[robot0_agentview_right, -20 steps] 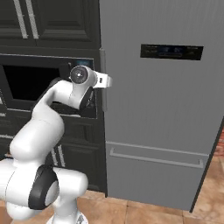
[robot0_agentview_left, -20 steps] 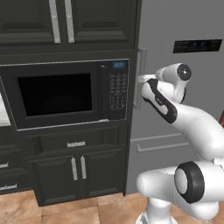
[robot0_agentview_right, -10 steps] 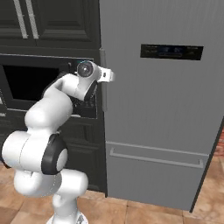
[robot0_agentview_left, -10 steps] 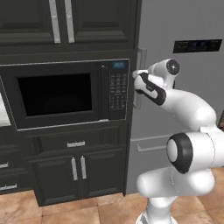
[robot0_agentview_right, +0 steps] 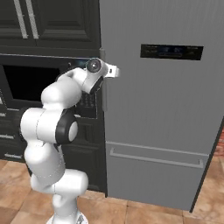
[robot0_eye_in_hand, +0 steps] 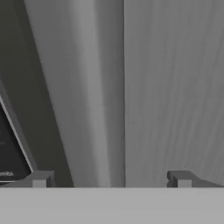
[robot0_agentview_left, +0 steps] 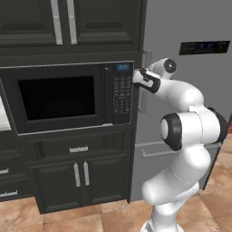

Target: Retrieve the orange and apple from the fridge and place them into the bowl on the dining table.

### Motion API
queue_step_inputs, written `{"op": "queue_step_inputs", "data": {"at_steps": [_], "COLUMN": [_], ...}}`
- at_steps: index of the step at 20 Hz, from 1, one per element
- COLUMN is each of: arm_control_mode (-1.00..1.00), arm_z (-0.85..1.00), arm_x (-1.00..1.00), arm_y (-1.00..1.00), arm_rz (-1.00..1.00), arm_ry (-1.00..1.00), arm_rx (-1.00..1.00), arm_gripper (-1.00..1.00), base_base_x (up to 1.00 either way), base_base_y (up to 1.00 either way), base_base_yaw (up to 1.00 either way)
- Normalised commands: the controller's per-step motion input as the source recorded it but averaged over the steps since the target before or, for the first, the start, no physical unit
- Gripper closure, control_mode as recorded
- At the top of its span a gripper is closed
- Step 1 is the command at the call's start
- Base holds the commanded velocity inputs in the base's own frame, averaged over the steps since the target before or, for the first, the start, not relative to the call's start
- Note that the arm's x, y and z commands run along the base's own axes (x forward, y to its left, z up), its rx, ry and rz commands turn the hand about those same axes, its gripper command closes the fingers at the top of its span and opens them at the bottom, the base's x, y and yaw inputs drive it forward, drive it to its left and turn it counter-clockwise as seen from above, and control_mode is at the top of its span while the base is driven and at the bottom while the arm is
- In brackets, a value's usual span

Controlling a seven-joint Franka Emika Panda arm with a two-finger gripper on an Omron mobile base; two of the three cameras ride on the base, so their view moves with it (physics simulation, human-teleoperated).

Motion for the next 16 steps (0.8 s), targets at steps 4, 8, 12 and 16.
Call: {"op": "queue_step_inputs", "data": {"at_steps": [4,8,12,16], "arm_control_mode": [-1.0,-1.0,-1.0,-1.0], "arm_z": [-0.08,-0.15,-0.04,0.0], "arm_x": [0.84,0.9,0.84,0.54], "arm_y": [-0.11,-0.08,0.0,0.0], "arm_rz": [0.0,0.0,0.0,0.0], "arm_ry": [0.0,0.0,0.01,0.07], "arm_rx": [0.0,0.0,0.0,0.0], "arm_gripper": [-1.0,-1.0,-1.0,1.0], "base_base_x": [0.0,0.0,0.0,0.0], "base_base_y": [0.0,0.0,0.0,0.0], "base_base_yaw": [0.0,0.0,0.0,0.0]}}
